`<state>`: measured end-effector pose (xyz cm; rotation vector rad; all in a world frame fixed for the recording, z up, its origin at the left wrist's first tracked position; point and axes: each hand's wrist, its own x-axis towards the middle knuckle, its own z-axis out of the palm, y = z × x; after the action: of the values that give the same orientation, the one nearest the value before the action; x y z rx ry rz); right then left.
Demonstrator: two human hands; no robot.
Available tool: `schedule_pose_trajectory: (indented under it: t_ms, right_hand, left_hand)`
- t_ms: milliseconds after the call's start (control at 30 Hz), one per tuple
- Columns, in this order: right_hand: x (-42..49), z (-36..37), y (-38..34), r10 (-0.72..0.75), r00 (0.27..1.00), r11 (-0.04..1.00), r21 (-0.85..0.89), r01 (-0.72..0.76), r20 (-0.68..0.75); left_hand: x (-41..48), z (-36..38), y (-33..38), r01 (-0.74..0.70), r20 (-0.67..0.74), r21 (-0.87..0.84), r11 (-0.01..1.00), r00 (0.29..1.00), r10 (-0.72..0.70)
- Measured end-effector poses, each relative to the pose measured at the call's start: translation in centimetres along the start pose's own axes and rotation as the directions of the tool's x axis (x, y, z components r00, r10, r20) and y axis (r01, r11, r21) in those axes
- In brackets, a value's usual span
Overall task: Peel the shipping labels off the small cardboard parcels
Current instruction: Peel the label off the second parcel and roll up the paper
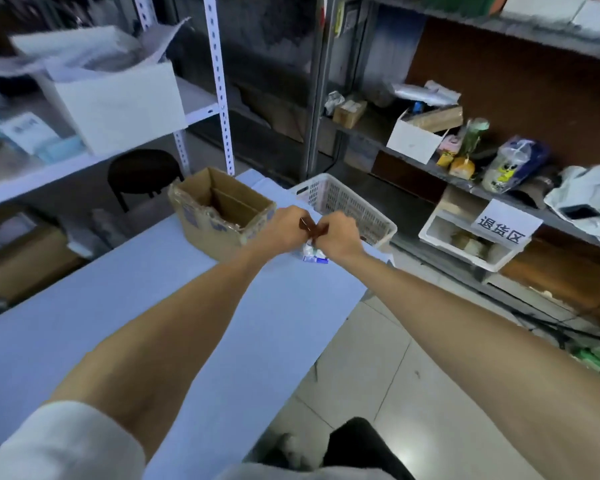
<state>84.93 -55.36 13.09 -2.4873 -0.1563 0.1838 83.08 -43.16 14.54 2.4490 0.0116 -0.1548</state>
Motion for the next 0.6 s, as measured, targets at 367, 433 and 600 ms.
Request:
schedule_pose_trajectory:
  t_ms: [367, 433, 600]
  right_hand:
    - [11.6, 3.3, -8.1, -0.414, 0.862, 0.907, 0.049, 0.418, 0.293]
    - [12.8, 3.1, -8.8, -0.471, 0.811, 0.875, 0.069, 0.479, 0.347]
    - [15.6, 2.8, -10.2, -0.542, 0.733, 0.823, 0.084, 0.561, 0.411]
  left_hand:
    - [2.8, -5.8, -4.5, 0.437, -0.334, -0.043, 0.899, 0.841, -0.425]
    - [2.7, -6.3, -4.7, 0.495, -0.382, -0.046, 0.868, 0.794, -0.473]
    - [2.9, -7.1, -4.8, 0.600, -0.463, -0.044, 0.799, 0.696, -0.549]
